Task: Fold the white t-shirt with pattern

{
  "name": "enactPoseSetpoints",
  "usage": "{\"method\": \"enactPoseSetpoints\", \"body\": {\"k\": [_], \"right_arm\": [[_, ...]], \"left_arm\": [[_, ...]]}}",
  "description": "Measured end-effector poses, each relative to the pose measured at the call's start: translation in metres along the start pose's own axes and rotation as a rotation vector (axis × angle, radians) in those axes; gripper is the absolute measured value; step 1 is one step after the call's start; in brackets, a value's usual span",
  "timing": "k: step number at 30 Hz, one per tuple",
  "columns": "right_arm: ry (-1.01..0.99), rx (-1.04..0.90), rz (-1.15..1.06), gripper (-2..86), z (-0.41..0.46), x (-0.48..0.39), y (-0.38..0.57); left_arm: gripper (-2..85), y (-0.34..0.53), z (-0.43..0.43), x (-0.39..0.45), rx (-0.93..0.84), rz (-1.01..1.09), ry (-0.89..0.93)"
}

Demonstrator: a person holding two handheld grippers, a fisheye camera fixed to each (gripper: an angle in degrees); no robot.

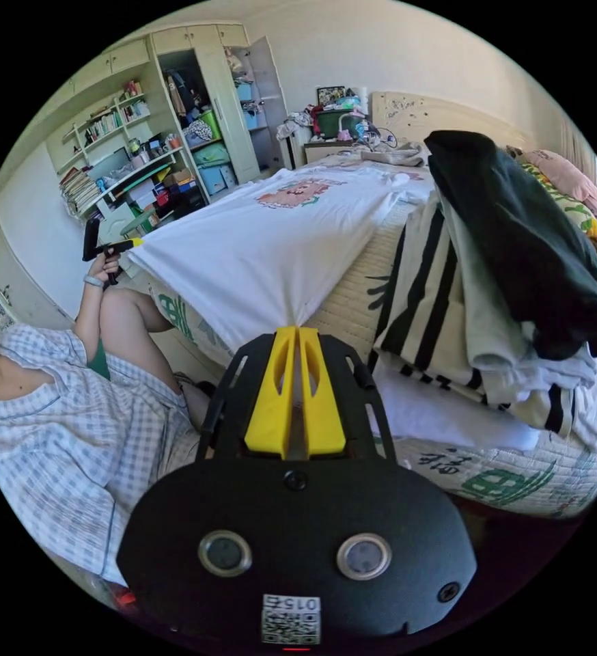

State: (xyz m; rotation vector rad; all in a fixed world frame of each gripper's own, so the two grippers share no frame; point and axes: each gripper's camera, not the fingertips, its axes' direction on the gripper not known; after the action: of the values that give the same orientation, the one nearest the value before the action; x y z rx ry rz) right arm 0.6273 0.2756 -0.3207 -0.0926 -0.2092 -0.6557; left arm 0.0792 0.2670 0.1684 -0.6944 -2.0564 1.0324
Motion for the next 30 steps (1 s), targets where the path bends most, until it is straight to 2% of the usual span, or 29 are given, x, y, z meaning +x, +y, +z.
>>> {"method": "enactPoseSetpoints", "body": {"k": [6, 9, 15, 17, 18, 24, 27, 30], "right_arm": [[0.114, -0.206, -0.061, -0.4, 0.044, -0.015, -0.009], [0.125, -0.197, -0.082, 0.9, 0.046, -0.02, -0.008], [-0.026, -0.137, -0.068, 6.0, 0.049, -0.016, -0.006], [0.048, -0.161, -0.094, 4.1, 0.063, -0.024, -0.011], [0.076, -0.164, -0.109, 3.2, 0.065, -0.027, -0.012], [0.184, -0.241, -0.126, -0.7, 0.066, -0.032, -0.013], [0.082, -0.139, -0.074, -0.9, 0.055, -0.027, -0.007], [0.09, -0.134, -0.076, -1.0, 0.061, -0.031, -0.008]], "left_arm": [[1.5, 0.012, 0.04, -0.003, -0.164, 0.038, -0.053], [4.0, 0.019, 0.041, -0.007, -0.146, 0.036, -0.033], [6.4, 0.045, 0.04, 0.008, -0.027, 0.105, 0.03], [4.6, 0.039, 0.082, 0.006, -0.19, 0.076, -0.028], [4.0, 0.038, 0.091, 0.006, -0.211, 0.073, -0.045], [0.2, 0.052, 0.1, 0.013, -0.146, 0.12, -0.051], [-0.3, 0.063, 0.069, 0.029, 0.006, 0.143, -0.075], [-0.4, 0.078, 0.087, 0.031, -0.033, 0.122, -0.126]]}}
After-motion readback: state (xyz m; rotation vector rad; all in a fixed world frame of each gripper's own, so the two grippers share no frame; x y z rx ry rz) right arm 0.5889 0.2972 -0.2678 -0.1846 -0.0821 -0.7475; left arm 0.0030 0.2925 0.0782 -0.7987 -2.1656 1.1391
